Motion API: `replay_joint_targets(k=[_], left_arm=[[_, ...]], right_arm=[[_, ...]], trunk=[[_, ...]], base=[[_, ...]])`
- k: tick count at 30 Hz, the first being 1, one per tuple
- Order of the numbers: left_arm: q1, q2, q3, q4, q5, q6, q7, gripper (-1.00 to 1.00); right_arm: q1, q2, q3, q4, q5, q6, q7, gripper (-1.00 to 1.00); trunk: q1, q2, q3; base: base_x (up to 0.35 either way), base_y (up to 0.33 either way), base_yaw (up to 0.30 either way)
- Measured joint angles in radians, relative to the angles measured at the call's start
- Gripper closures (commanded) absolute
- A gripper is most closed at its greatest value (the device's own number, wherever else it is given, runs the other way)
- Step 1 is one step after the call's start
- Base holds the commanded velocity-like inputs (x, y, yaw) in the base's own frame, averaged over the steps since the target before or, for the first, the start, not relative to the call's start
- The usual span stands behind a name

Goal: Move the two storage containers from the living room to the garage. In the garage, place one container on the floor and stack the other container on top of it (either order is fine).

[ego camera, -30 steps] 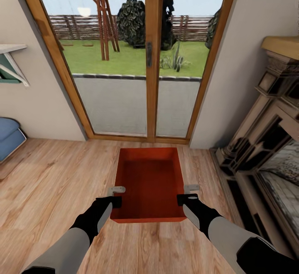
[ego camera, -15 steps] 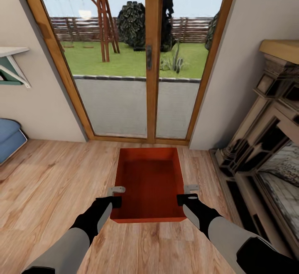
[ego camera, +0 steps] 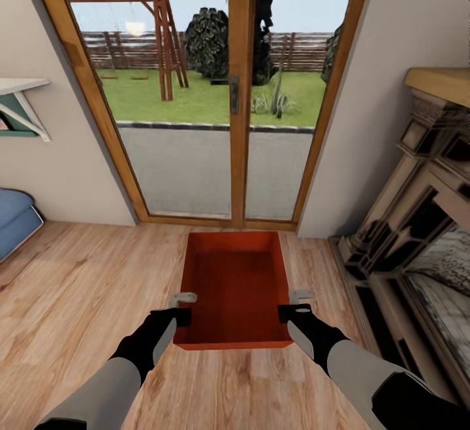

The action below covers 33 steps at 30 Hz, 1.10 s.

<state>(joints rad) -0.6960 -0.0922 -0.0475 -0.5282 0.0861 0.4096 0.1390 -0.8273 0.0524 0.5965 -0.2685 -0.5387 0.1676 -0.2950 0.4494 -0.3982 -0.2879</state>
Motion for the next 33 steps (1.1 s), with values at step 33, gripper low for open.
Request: replay_joint_targets(k=[33], left_arm=[[0.001, 0.001, -0.004, -0.005, 0.005, -0.002, 0.003, 1.00]], right_arm=[[0.000, 0.001, -0.011, -0.003, 0.016, 0.000, 0.002, 1.00]], trunk=[[0.000, 0.000, 0.052]], base=[[0.000, 0.000, 0.000]])
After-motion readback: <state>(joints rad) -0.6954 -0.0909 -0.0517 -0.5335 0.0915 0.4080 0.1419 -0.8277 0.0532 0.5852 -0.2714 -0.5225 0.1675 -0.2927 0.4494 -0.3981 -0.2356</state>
